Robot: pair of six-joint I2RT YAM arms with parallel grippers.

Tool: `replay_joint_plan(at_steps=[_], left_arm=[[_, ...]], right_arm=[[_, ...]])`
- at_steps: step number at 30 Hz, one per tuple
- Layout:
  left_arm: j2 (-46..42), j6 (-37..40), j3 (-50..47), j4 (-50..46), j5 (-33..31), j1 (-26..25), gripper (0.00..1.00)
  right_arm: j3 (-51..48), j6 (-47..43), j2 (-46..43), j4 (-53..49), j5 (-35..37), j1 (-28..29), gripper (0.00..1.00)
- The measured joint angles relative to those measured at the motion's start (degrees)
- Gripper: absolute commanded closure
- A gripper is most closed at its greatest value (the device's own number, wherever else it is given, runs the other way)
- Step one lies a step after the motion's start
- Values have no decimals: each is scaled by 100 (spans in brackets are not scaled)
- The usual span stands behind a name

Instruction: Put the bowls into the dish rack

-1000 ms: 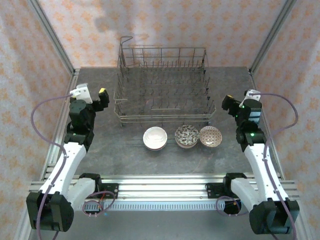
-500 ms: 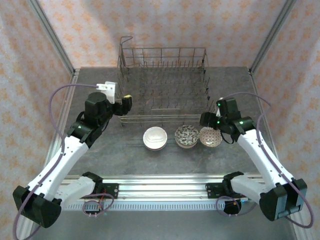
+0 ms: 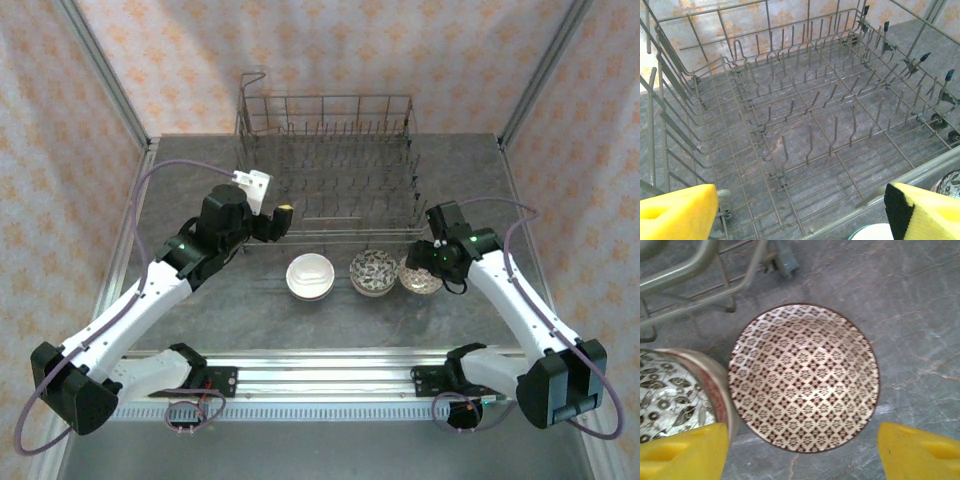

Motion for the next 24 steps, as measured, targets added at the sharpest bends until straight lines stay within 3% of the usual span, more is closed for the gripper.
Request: replay_joint_plan(at_steps=[8, 18, 24], left_arm=[[94, 85, 133, -17, 136, 0, 12], [330, 175, 227, -15, 634, -39, 12], [551, 308, 363, -52, 844, -144, 12]], right_arm=[[-398, -7, 96, 155, -81, -925, 28], [-719, -140, 946, 828, -501, -1224, 36], [-769, -289, 1440, 1189, -651, -1239, 46]])
